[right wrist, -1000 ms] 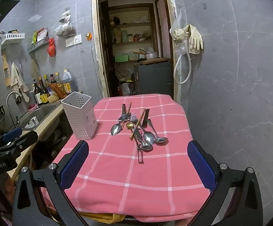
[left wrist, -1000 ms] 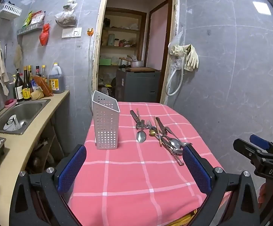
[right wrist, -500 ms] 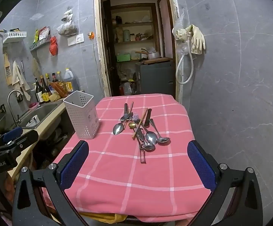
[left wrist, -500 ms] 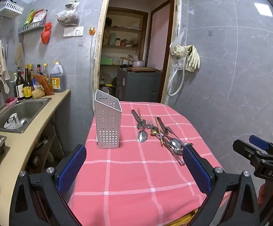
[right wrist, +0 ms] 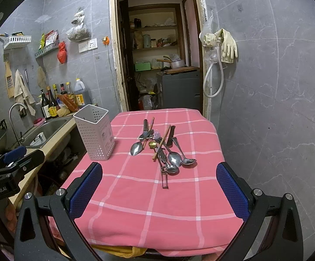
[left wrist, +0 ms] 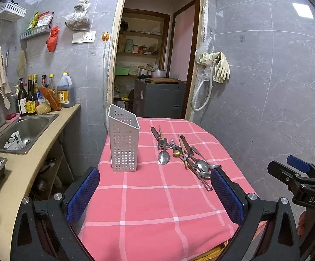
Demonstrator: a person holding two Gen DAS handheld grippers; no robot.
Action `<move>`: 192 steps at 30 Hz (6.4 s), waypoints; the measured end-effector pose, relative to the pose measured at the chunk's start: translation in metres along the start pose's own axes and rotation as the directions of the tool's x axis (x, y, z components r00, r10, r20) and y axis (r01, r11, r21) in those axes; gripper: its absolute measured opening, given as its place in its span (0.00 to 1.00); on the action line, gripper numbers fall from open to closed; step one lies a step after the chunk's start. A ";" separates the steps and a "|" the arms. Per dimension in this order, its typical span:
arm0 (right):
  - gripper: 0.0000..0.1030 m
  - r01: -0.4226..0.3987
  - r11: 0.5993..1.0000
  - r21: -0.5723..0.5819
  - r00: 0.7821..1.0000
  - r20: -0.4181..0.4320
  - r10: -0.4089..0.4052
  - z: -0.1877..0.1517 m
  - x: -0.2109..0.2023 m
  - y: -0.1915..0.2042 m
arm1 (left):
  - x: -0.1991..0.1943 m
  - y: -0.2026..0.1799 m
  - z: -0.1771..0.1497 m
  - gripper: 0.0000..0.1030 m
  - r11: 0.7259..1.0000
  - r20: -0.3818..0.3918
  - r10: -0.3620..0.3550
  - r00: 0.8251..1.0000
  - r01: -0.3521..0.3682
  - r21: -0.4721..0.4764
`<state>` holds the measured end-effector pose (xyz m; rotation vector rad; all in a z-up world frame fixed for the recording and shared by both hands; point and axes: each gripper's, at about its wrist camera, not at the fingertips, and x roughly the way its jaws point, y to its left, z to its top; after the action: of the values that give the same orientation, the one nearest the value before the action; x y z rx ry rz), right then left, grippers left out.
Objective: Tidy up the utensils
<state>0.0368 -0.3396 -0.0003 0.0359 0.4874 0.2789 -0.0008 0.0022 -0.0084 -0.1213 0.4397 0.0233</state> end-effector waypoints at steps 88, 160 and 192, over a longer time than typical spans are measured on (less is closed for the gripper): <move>0.99 0.010 1.000 -0.003 0.990 0.140 -0.010 0.069 0.032 -0.039 | 0.051 -0.050 0.030 0.99 0.999 0.080 -0.048 0.996 0.045 0.030; 0.31 -0.213 0.976 -0.048 0.807 -0.571 0.149 0.055 0.497 -0.026 | 0.489 -0.008 0.063 0.17 0.925 -0.530 -0.027 0.847 -0.180 -0.334; 0.01 -0.199 0.960 0.198 0.686 -0.672 0.281 0.059 0.473 -0.067 | 0.433 -0.027 0.039 0.17 0.922 -0.579 -0.152 0.801 -0.097 -0.375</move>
<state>0.4815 -0.2730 -0.1709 0.1057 1.2684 0.5315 0.4085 -0.0214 -0.1549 -0.5415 1.0754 0.0433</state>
